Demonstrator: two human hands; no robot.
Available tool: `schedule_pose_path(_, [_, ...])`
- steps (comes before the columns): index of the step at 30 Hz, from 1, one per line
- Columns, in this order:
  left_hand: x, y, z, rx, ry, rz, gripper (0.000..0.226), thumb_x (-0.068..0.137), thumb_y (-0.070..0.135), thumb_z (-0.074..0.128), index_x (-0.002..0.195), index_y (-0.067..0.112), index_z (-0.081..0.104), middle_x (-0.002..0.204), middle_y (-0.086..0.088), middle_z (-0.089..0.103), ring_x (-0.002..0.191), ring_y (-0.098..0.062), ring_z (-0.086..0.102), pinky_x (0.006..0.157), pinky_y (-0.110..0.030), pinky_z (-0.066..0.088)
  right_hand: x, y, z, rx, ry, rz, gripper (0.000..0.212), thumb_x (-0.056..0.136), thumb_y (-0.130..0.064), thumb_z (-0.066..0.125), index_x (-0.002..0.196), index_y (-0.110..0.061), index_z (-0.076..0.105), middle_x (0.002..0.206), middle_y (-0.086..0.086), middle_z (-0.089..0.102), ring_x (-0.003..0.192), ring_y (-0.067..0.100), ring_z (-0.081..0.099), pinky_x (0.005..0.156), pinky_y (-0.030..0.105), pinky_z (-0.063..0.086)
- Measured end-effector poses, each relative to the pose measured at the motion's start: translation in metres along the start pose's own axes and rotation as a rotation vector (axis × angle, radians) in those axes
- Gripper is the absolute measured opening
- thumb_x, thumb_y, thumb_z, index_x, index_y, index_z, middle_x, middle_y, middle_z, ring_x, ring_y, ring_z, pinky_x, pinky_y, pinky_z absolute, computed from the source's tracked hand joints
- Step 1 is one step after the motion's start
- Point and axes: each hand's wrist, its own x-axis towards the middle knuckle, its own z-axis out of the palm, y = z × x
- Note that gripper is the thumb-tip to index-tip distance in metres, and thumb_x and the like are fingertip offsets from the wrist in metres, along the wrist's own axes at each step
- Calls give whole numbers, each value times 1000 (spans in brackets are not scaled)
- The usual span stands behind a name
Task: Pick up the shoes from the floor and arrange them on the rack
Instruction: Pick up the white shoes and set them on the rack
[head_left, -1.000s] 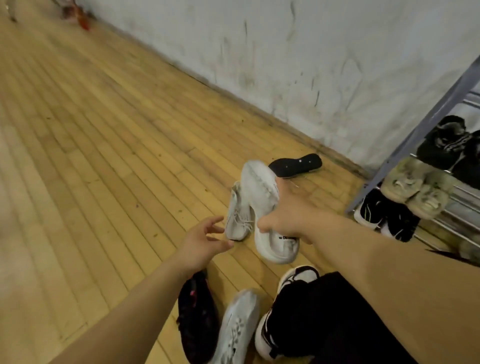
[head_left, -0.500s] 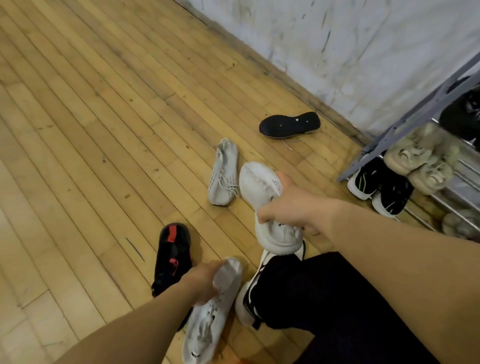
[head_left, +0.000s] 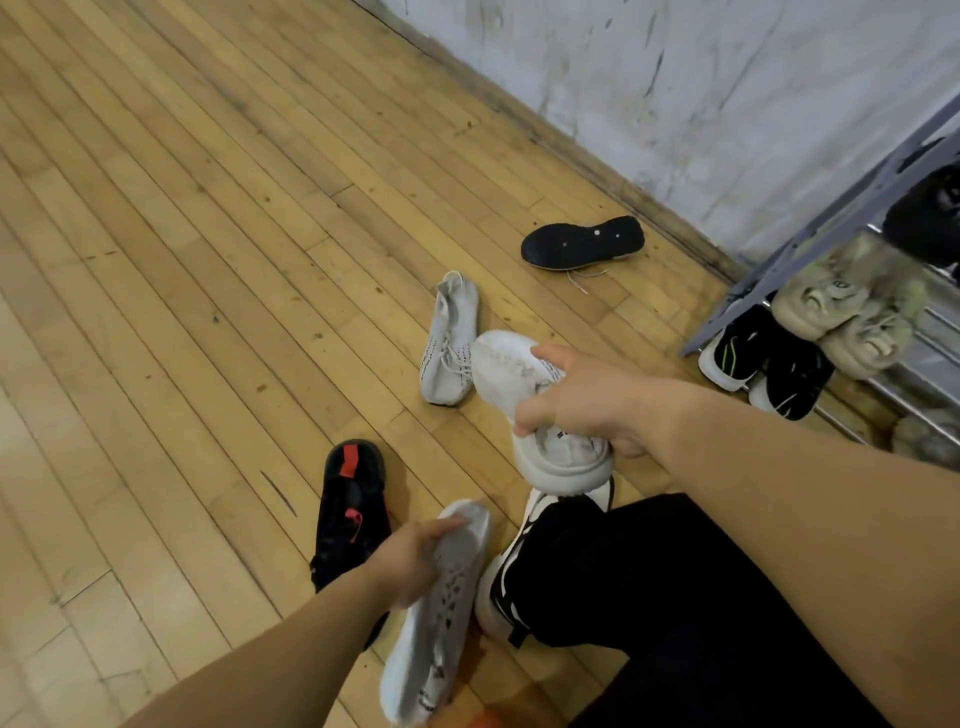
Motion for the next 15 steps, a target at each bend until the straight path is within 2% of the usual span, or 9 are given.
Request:
schedule_pose_path(1, [-2,6,-6,-114,42,5,76,95,-7,53,149,45,45,147,3,49,114,-15,59,80,-11,51,-2,0,-2,16,6,-5,104,78,-19,83,163,-38,25,154,4,42,106,16,52,70,26,45])
schedule_pose_path(2, [-4,12,-16,-251,87,1,77,93,-7,57,148,46,47,144,3,55,103,-15,65,77,-14,56,-5,0,-4,35,15,-12,104,78,-19,83,163,-38,26,157,4,41,110,18,52,74,28,45])
schedule_pose_path(4, [-8,26,-44,-544,184,-15,76,92,-8,62,145,45,53,129,-6,65,87,-23,72,72,-33,63,-10,-2,-10,96,37,-19,103,78,-19,83,162,-39,26,159,6,40,116,21,50,85,32,45])
schedule_pose_path(5, [-11,38,-62,-694,216,-8,74,92,-9,64,143,43,55,128,-9,65,88,-26,74,72,-39,63,-14,-4,-14,131,55,-19,102,79,-19,83,162,-39,27,158,7,41,116,22,51,86,34,44])
schedule_pose_path(7, [-15,72,-101,-946,268,58,71,93,-9,65,141,43,58,136,-8,60,103,-31,72,79,-46,62,-26,-9,-26,207,117,-38,98,79,-19,82,160,-39,30,155,6,43,111,22,53,86,35,44])
schedule_pose_path(9, [-20,119,-141,-1072,322,172,71,95,-8,64,144,42,55,137,-5,63,110,-29,71,89,-52,60,-39,-17,-45,285,174,-71,96,80,-21,82,160,-39,31,151,3,44,113,23,53,92,39,46])
schedule_pose_path(12, [-33,199,-181,-1149,314,354,68,98,-7,59,145,41,54,130,-3,69,104,-25,72,97,-56,55,-68,-22,-86,366,262,-155,97,76,-24,84,158,-41,33,149,-2,45,123,24,54,102,42,47])
schedule_pose_path(13, [-38,227,-187,-1155,297,406,67,98,-7,58,145,40,54,127,-2,71,99,-23,73,97,-55,55,-80,-20,-102,366,308,-192,100,71,-26,86,156,-42,35,150,-2,47,124,24,56,104,43,49])
schedule_pose_path(15, [-48,281,-189,-1126,249,495,68,98,-8,57,148,39,52,126,-1,70,89,-19,75,86,-49,61,-111,-5,-135,338,415,-252,109,59,-31,89,154,-46,38,153,-3,49,125,24,59,105,46,52])
